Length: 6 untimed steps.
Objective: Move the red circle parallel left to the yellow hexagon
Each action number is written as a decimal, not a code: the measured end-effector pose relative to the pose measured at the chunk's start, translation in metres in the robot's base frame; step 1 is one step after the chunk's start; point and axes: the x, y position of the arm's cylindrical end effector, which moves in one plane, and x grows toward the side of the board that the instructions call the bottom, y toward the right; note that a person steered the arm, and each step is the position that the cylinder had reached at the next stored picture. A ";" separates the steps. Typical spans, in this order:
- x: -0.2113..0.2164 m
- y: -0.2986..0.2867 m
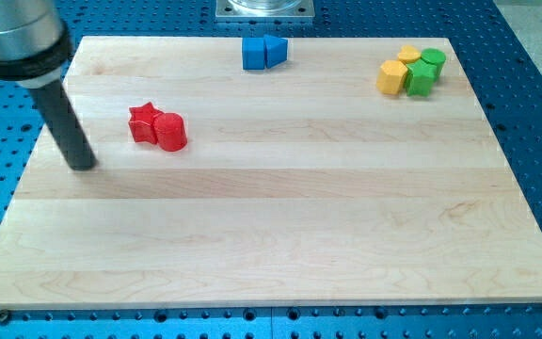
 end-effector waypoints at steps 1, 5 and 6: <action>-0.022 0.001; -0.075 0.095; -0.059 0.084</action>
